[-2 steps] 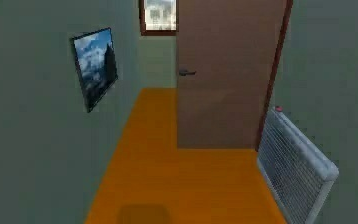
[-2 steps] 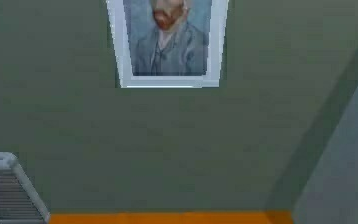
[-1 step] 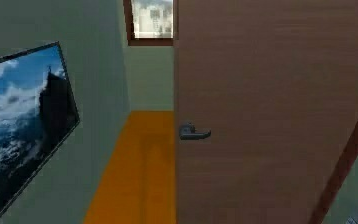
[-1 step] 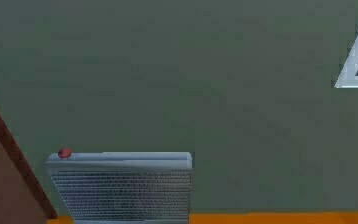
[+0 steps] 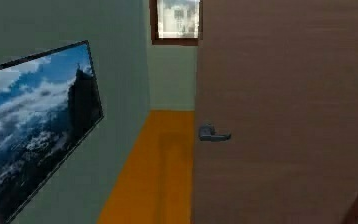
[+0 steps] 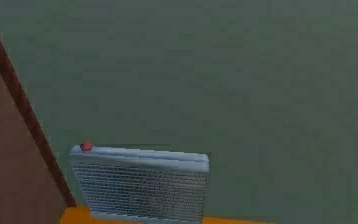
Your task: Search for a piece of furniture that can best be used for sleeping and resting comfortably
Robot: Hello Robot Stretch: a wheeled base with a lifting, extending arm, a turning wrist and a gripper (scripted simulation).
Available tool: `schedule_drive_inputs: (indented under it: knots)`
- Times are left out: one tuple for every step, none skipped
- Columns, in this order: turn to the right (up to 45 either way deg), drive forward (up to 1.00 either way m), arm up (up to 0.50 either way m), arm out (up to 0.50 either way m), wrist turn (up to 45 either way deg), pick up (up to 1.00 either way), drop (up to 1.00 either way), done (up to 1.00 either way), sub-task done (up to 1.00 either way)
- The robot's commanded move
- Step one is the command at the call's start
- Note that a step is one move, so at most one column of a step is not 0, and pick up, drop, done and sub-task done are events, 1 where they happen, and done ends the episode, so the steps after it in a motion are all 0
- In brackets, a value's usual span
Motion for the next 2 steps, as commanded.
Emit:
schedule_drive_inputs:
  knots:
    - [0.0,0.35,0.00,0.00,0.0,0.00,0.00,0.00,0.00]
    - [-45.0,0.00,0.00,0.00,0.0,0.00,0.00,0.00,0.00]
